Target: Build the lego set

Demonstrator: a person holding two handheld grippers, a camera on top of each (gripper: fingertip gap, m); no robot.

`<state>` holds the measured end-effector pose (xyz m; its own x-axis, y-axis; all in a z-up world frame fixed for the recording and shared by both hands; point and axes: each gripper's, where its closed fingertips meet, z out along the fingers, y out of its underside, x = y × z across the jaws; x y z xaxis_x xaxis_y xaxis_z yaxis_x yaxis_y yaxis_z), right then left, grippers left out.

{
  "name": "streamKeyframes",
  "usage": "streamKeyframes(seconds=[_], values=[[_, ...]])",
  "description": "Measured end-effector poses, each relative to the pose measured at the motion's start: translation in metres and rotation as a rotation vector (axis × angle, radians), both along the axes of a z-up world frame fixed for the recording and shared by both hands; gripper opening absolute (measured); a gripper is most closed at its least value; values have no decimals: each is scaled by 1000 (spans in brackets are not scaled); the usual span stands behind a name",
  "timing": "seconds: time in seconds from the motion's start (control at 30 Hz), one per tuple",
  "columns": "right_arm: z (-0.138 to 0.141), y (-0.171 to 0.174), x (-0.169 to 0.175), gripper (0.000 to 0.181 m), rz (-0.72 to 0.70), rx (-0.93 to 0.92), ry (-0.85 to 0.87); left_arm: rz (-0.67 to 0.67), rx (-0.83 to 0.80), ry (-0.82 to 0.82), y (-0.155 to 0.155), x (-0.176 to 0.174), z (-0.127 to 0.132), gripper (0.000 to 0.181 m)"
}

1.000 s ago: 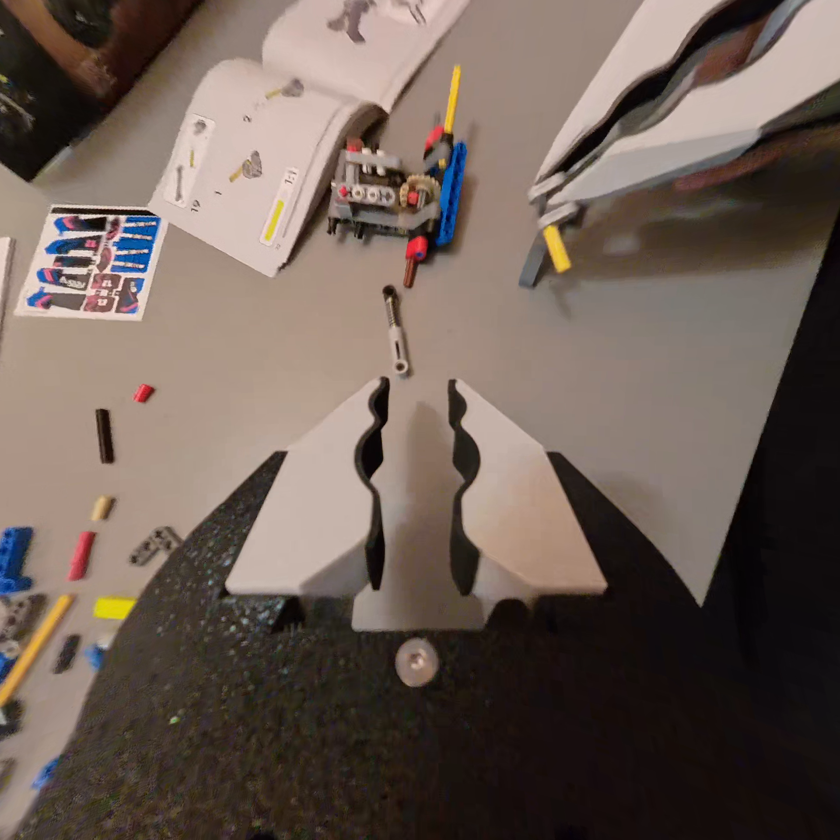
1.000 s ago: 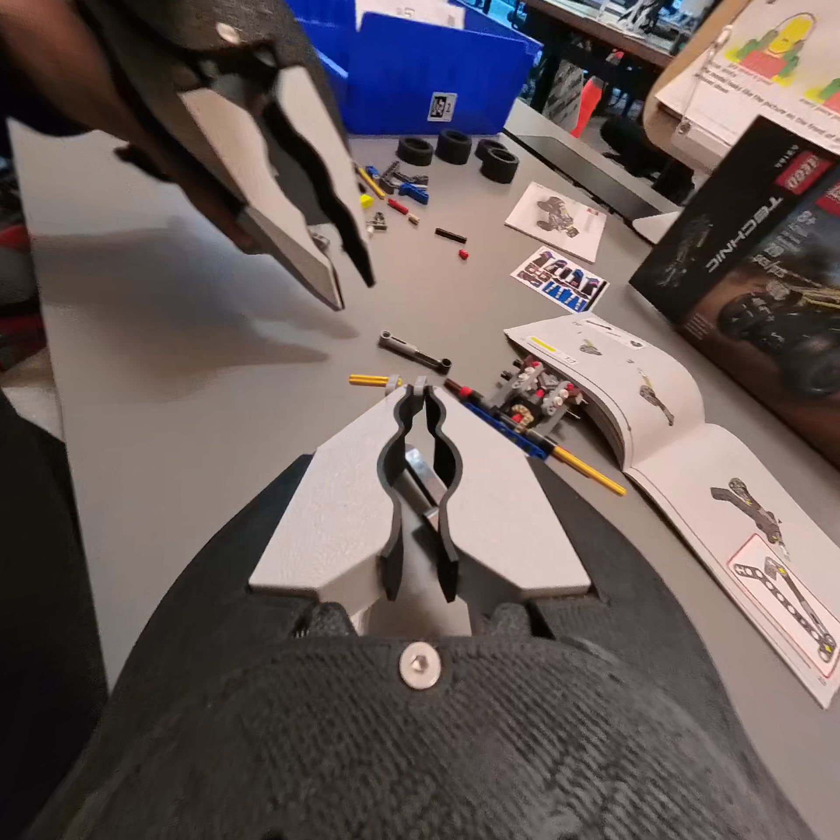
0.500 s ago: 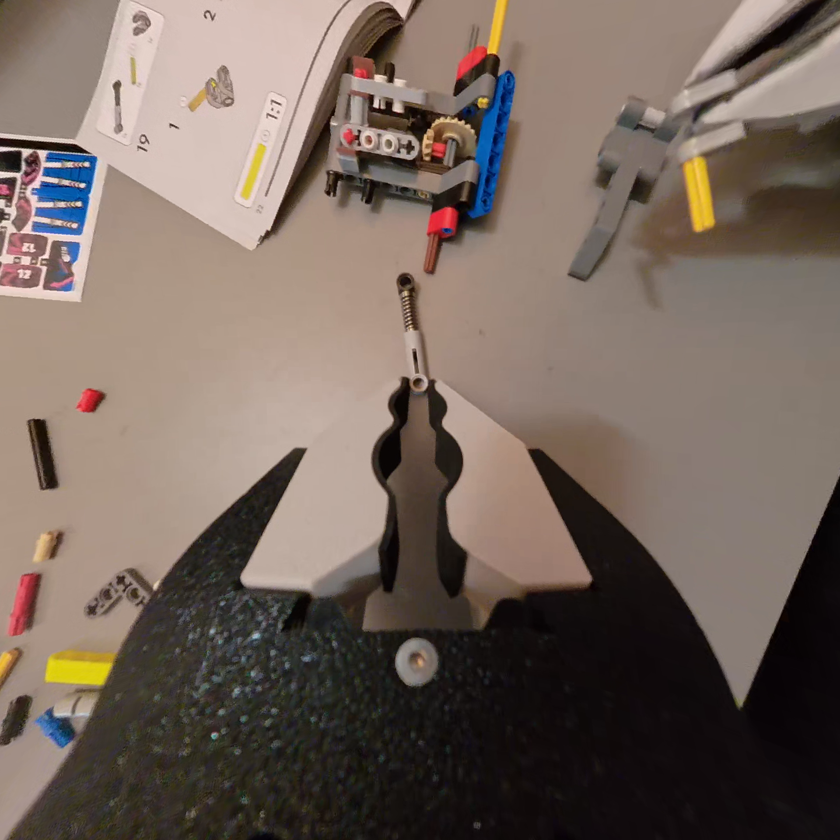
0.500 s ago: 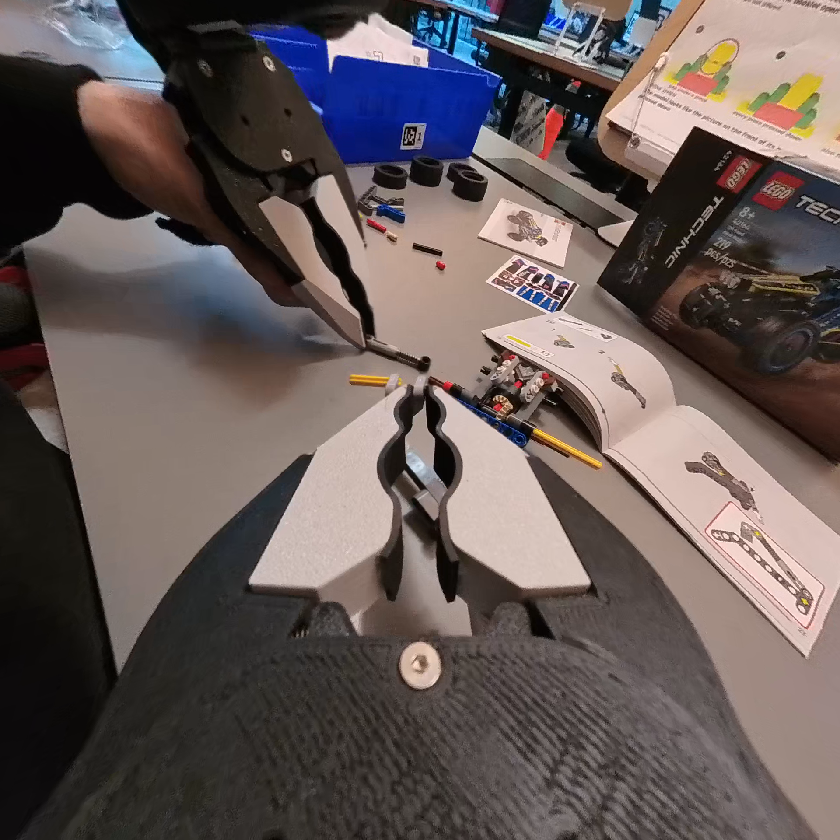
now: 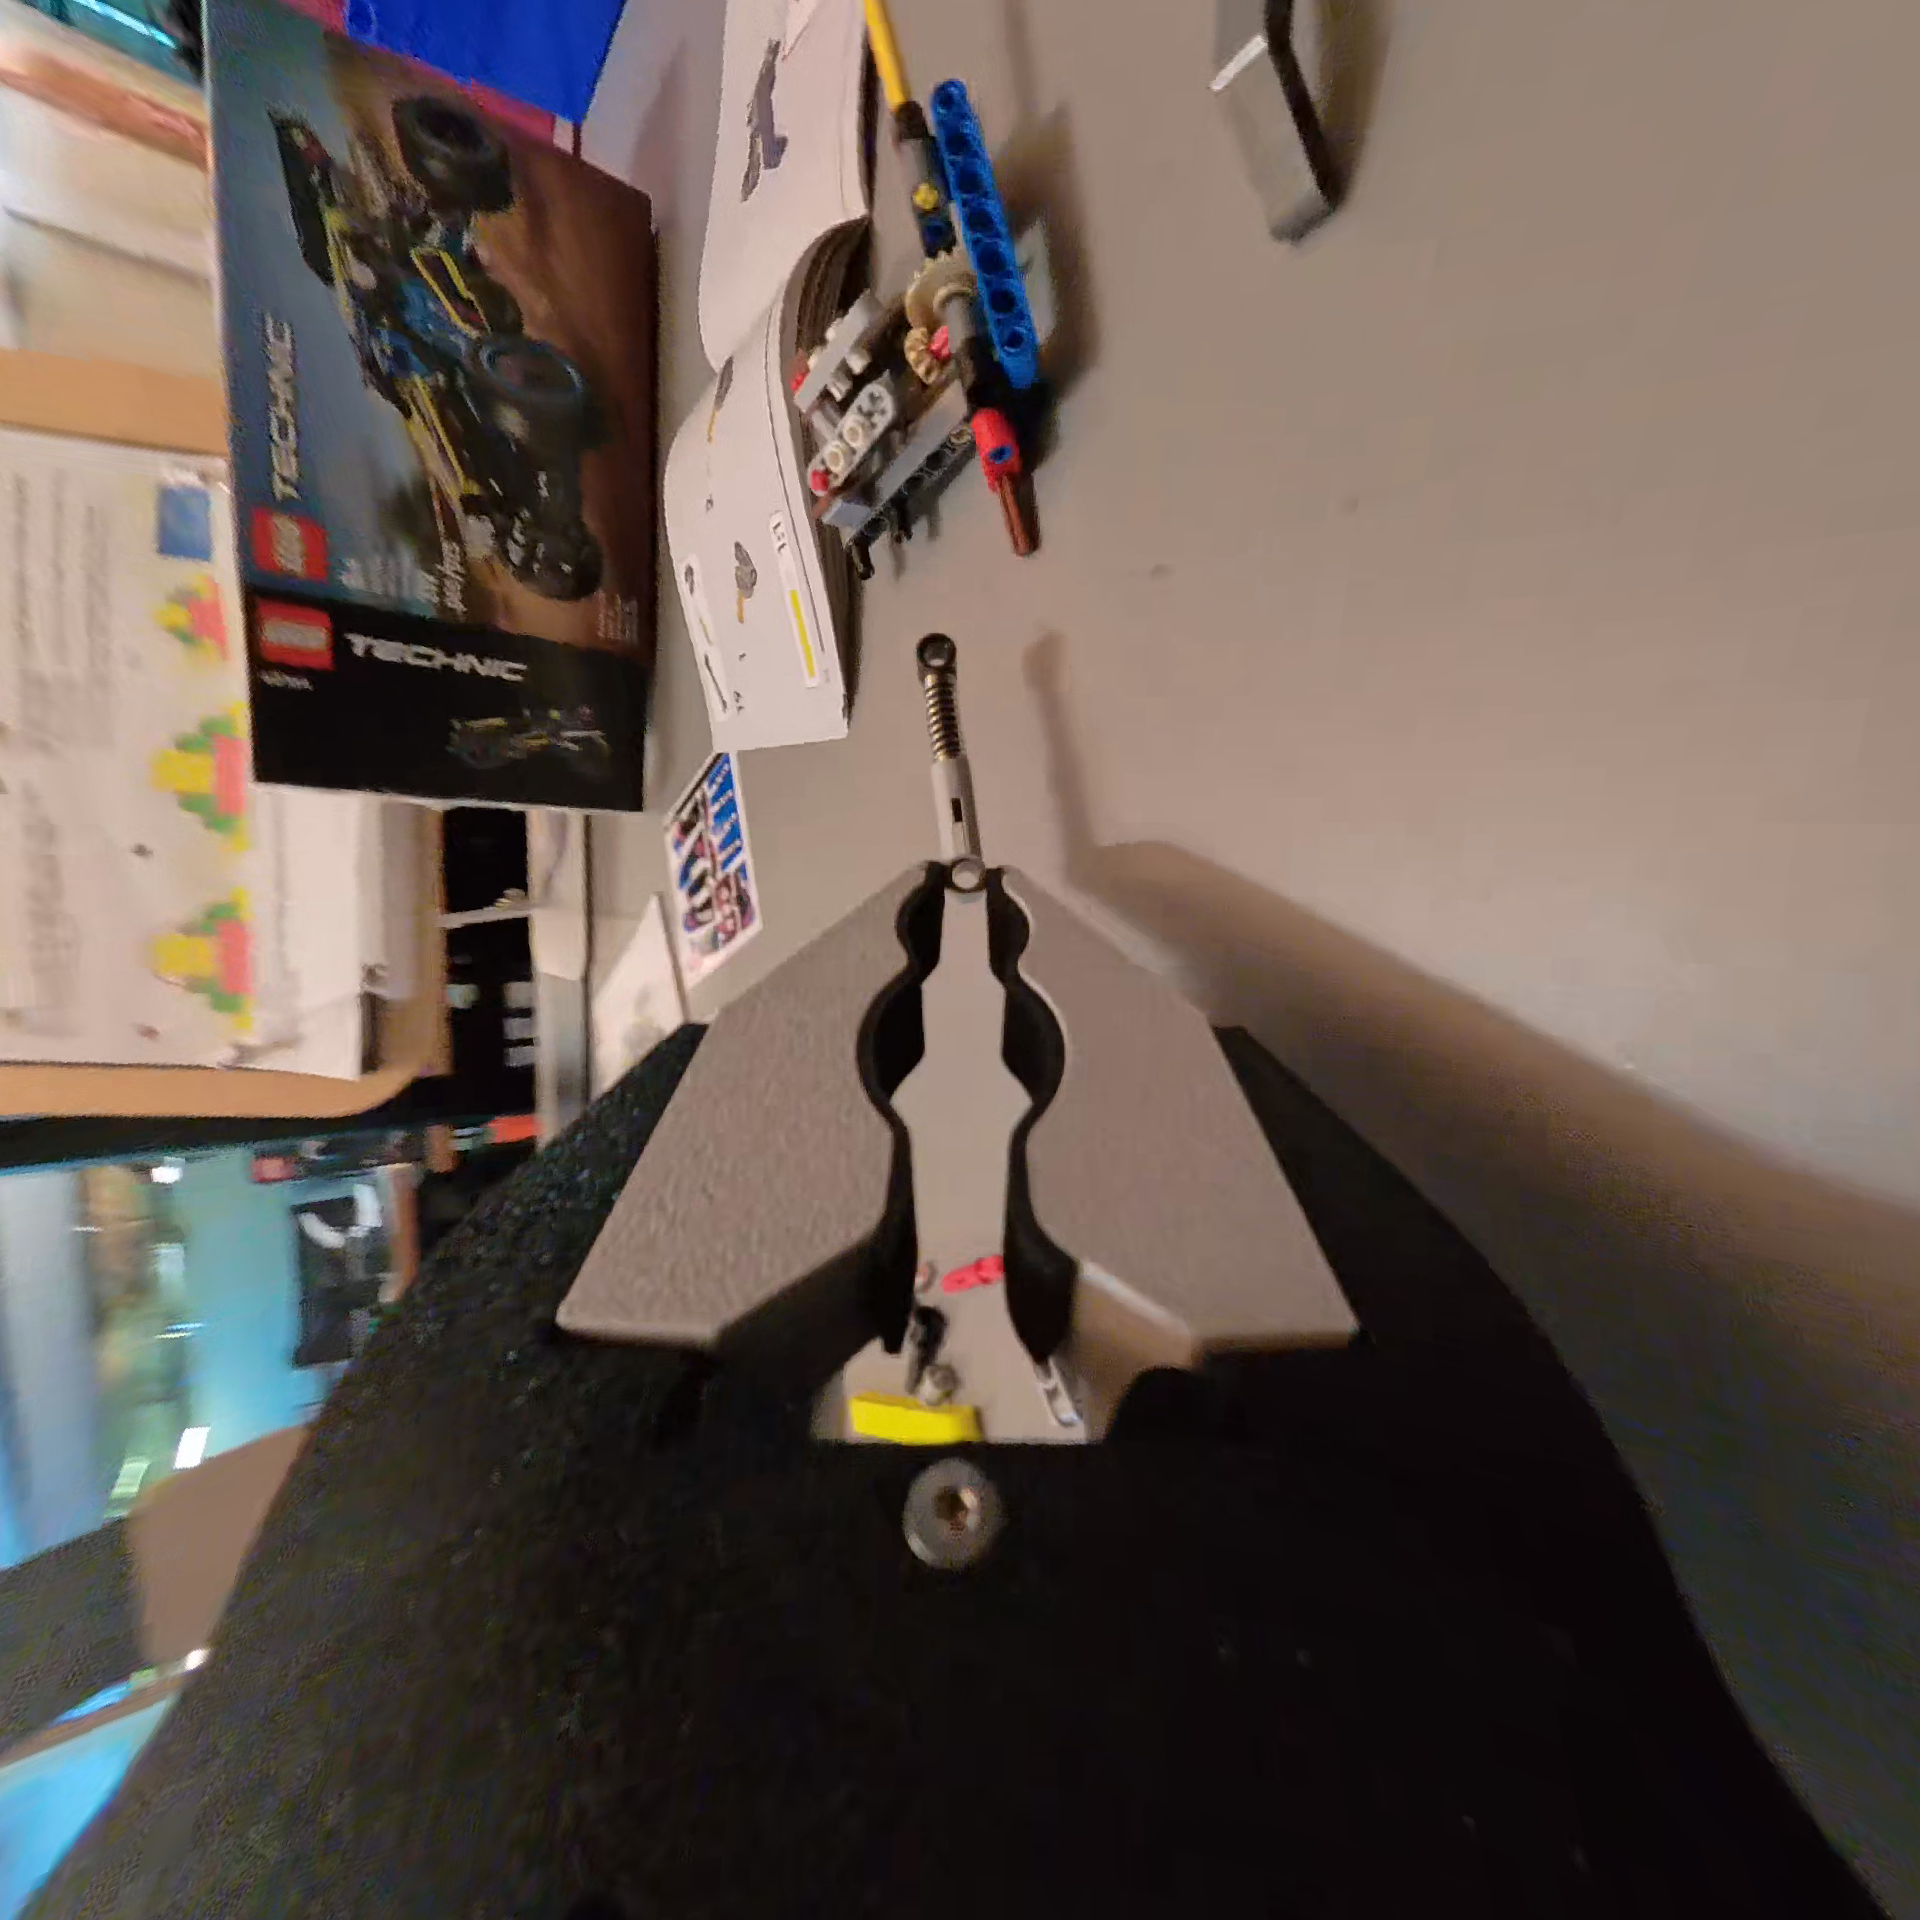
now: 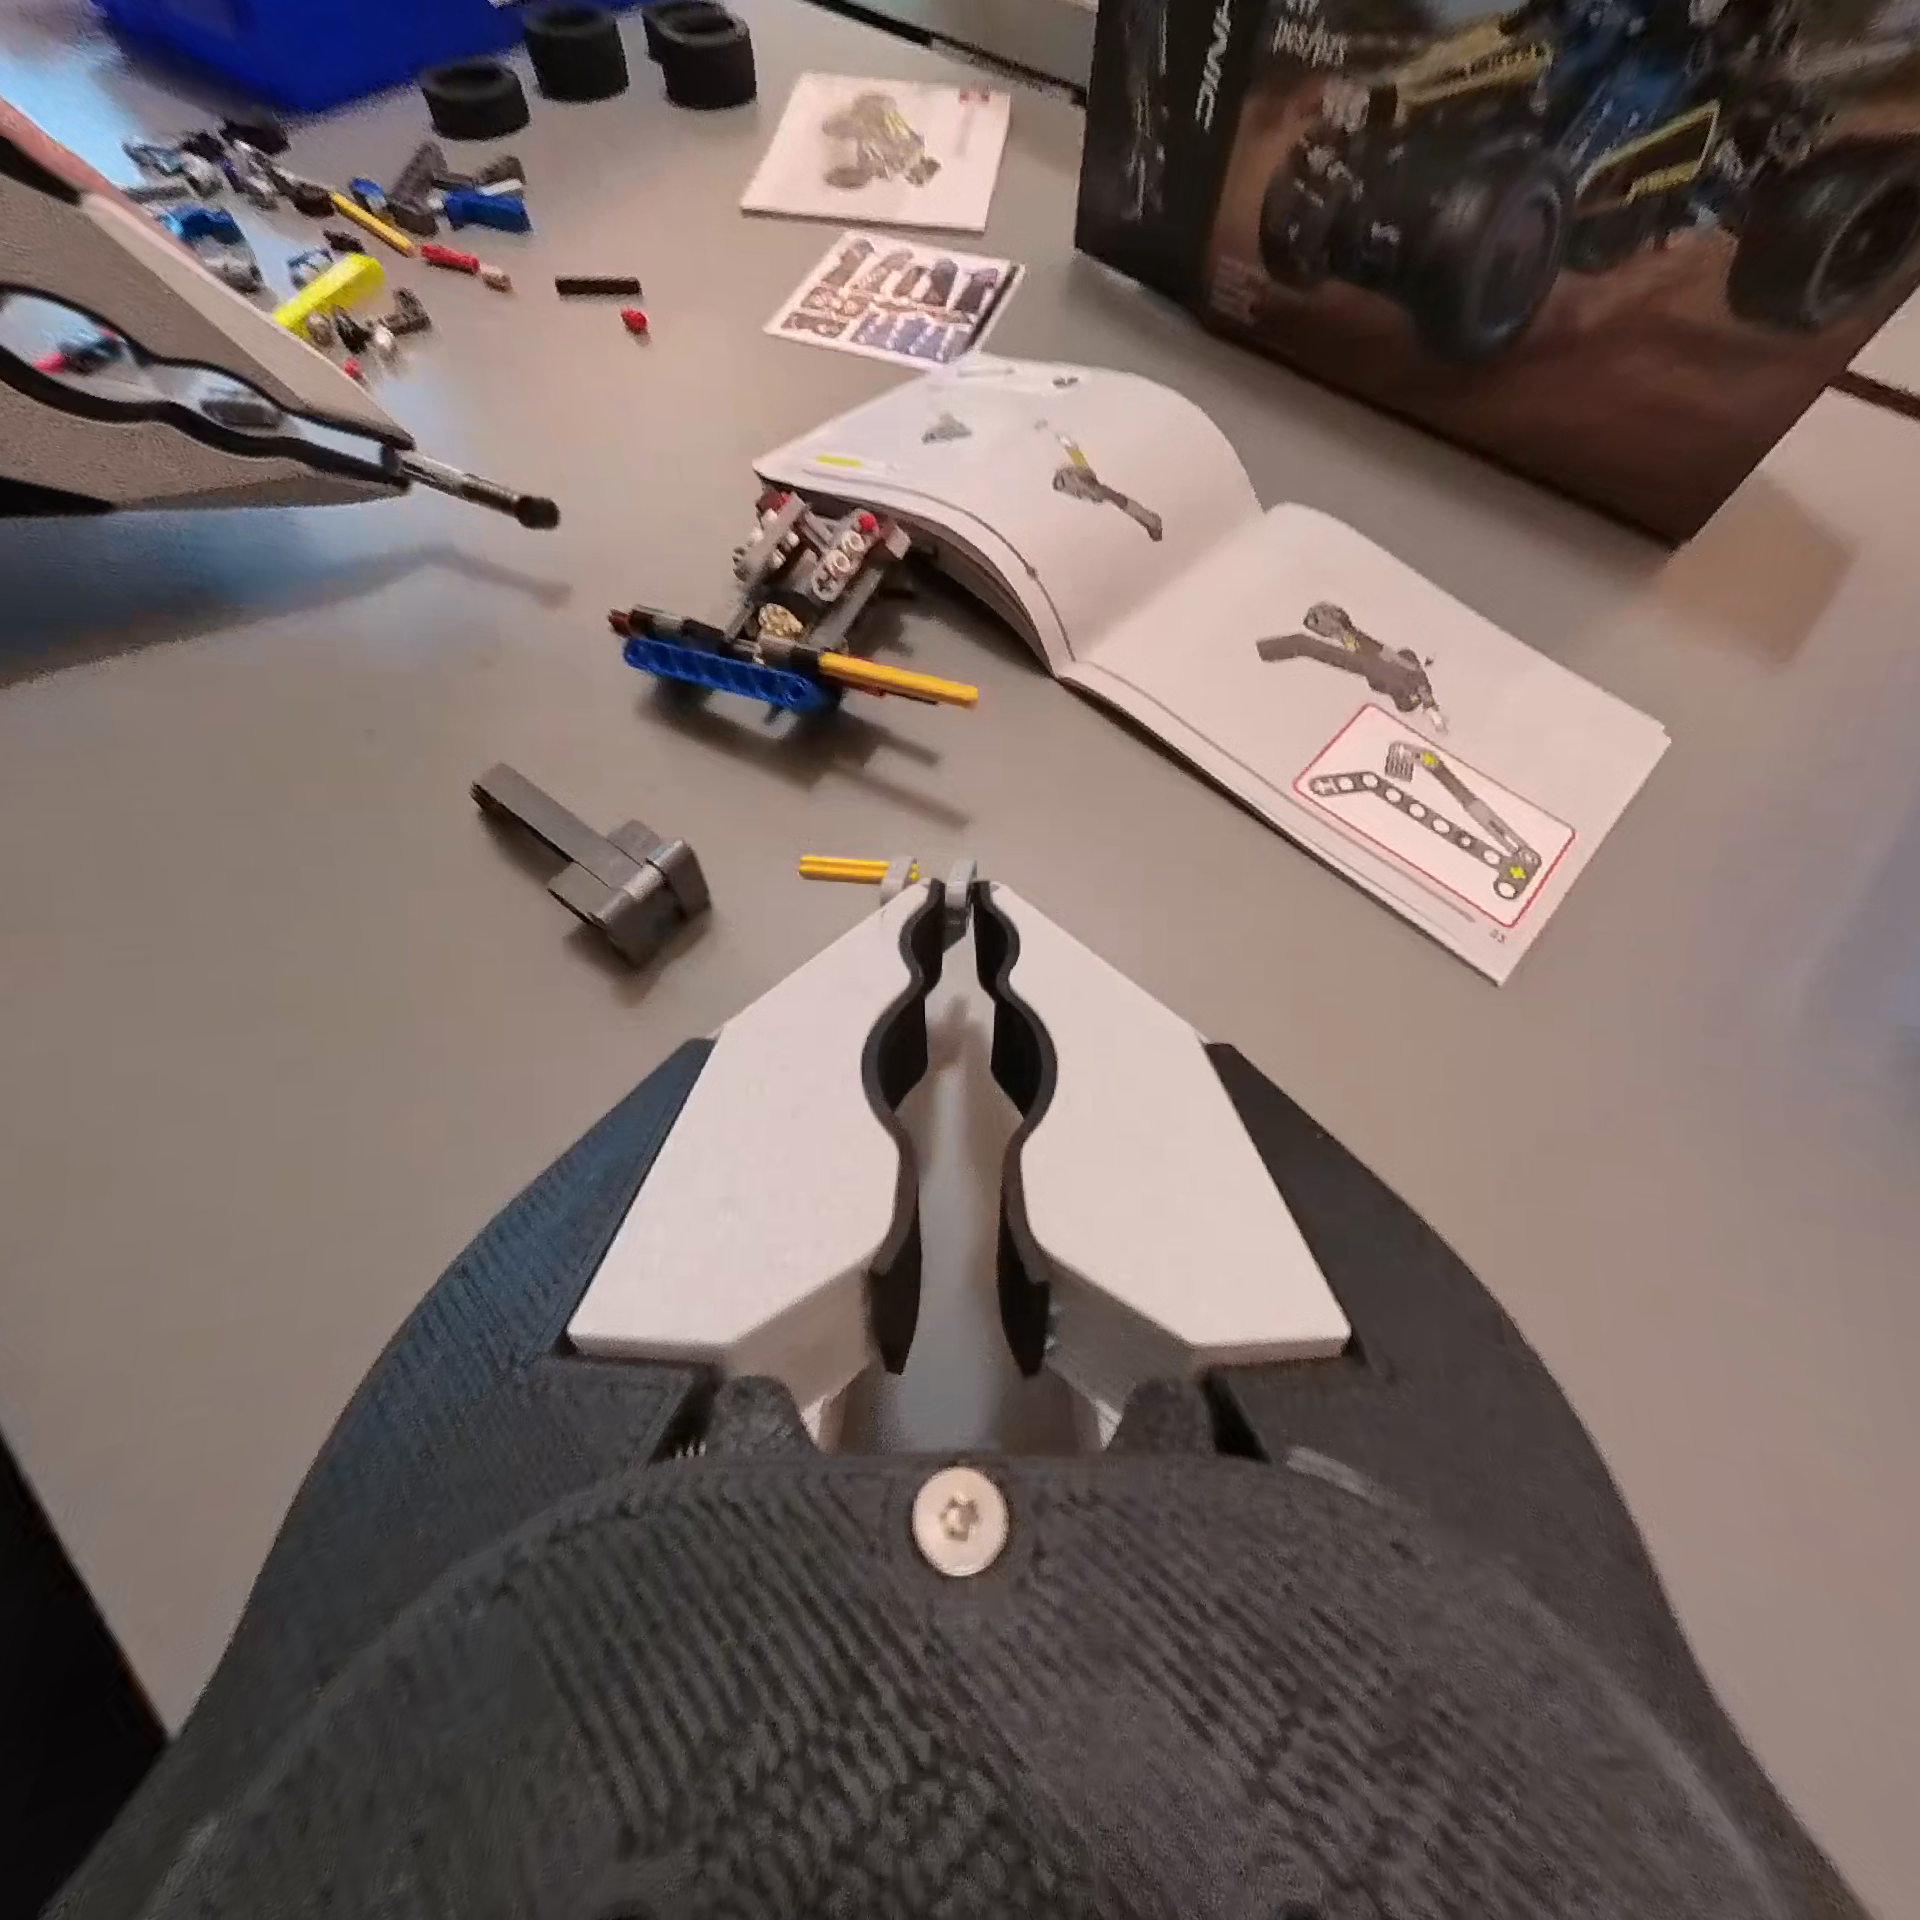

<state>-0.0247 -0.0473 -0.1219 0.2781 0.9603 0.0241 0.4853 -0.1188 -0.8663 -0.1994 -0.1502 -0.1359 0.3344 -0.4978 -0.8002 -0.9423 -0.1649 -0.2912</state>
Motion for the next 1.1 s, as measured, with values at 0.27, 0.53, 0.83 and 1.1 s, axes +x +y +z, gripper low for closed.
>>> streamKeyframes(seconds=[0.27, 0.53, 0.83, 1.1], values=[[-17, 0, 1, 3, 40, 25, -113, -25, 91, 192, 7, -3, 6, 5], [-26, -1, 1, 3, 73, 33, -171, -80, 157, 334, 10, -2, 14, 5], [-23, -10, 13, 62, 141, -43, -183, -183, 251, 174, 10, 23, 38, 5], [61, -45, -37, 55, 313, 38, 141, -339, 575, 536, 9, 56, 83, 5]])
